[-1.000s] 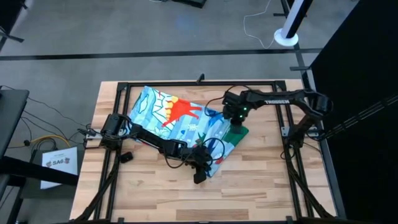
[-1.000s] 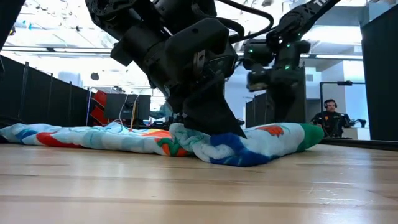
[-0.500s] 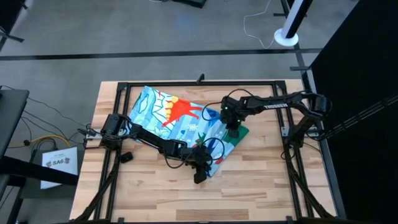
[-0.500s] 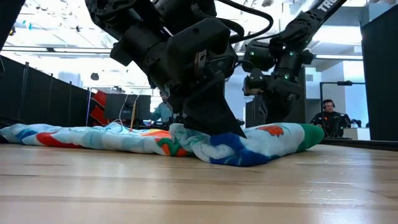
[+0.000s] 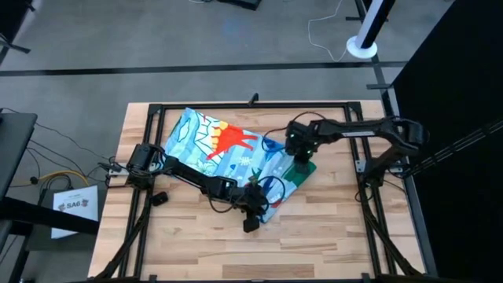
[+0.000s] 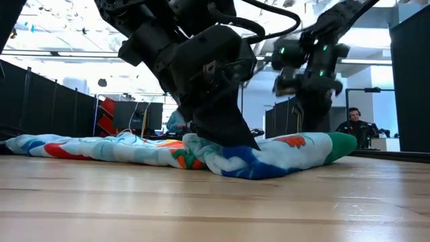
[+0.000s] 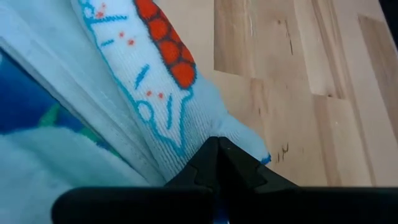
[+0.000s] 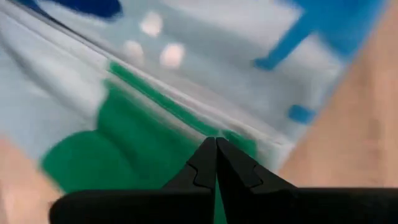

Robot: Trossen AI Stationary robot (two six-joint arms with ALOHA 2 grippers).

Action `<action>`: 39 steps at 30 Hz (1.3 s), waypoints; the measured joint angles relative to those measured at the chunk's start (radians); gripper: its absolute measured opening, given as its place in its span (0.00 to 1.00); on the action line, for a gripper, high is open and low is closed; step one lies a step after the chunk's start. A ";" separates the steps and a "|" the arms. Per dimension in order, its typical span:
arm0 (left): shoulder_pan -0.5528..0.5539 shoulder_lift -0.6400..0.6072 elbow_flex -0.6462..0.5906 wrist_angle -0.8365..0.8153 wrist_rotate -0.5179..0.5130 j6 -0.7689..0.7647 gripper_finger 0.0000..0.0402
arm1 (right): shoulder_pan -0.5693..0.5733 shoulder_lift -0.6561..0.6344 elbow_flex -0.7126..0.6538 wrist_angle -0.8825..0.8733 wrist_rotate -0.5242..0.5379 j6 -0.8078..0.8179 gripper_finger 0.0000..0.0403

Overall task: Roll towel
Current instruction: Roll the multicolor dinosaur print towel

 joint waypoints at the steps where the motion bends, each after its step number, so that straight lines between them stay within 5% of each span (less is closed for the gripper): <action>1: 0.000 0.005 0.000 0.006 -0.002 0.001 0.00 | 0.000 -0.036 0.000 -0.010 0.002 -0.007 0.00; 7: -0.012 0.046 0.000 0.061 -0.005 -0.001 0.00 | 0.064 -0.268 -0.045 -0.067 0.004 0.017 0.00; 14: -0.012 0.085 0.000 0.137 0.015 -0.033 0.00 | 0.243 -0.428 -0.285 -0.002 0.011 0.232 0.00; 23: -0.010 0.096 0.000 0.152 0.047 0.002 0.00 | 0.483 -0.421 -0.476 0.242 0.310 0.460 0.00; 39: 0.050 -0.014 -0.005 0.010 0.100 0.107 0.00 | 0.531 -0.401 -0.524 0.430 0.361 0.608 0.00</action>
